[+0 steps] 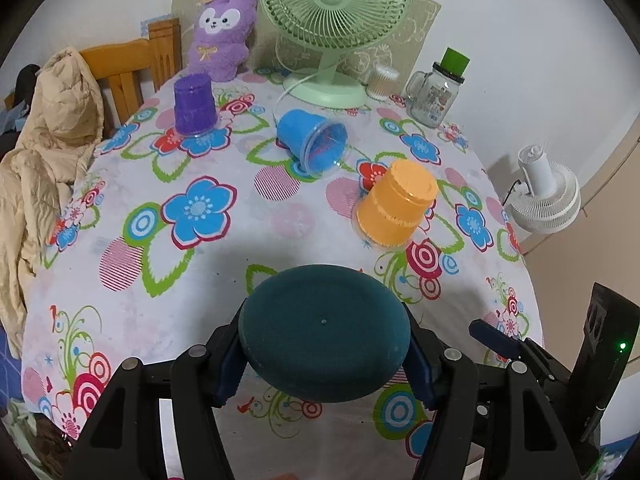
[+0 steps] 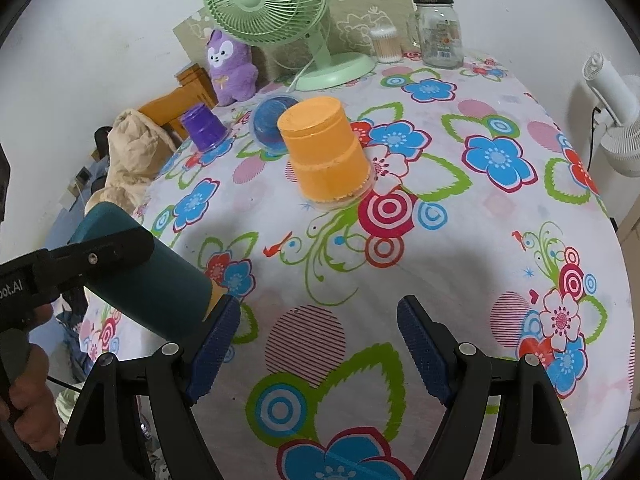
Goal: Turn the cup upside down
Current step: 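Carry the teal cup with the left gripper and lower it onto the table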
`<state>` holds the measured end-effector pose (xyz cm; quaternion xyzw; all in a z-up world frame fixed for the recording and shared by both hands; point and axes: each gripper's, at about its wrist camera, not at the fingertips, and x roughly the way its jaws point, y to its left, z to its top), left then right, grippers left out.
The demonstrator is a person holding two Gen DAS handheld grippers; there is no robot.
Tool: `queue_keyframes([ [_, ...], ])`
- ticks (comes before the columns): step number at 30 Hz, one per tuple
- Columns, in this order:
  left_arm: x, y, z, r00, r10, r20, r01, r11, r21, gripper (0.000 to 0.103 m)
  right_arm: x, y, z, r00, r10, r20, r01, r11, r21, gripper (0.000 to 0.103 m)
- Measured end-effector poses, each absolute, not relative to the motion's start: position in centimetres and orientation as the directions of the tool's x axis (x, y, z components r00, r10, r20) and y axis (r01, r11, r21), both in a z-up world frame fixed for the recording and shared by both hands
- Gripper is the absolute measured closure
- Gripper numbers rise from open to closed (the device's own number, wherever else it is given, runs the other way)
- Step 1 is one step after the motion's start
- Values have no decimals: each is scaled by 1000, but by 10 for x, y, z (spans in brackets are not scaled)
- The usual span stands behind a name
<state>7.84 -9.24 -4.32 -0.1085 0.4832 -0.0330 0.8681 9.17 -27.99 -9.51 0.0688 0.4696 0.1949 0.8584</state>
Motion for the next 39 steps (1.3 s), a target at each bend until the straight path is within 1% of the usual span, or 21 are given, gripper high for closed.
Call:
queue_keyframes([
  [14, 72, -81, -35, 568, -130, -813, -67, 977, -203, 35, 85, -270, -88, 490, 397, -776, -290, 914, 285, 20],
  [15, 72, -81, -34, 571, -123, -811, -71, 978, -198, 33, 85, -270, -88, 490, 397, -776, -291, 914, 284, 20],
  [18, 69, -79, -30, 581, -121, -805, -74, 977, -200, 16, 83, -267, -87, 490, 396, -777, -296, 914, 279, 20],
  [23, 66, -79, -27, 591, -130, -796, -60, 977, -204, 13, 81, -264, -85, 491, 394, -777, -301, 914, 273, 20],
  [39, 56, -67, -24, 599, -133, -789, -68, 974, -216, 12, 76, -247, -74, 504, 391, -770, -325, 912, 250, 20],
])
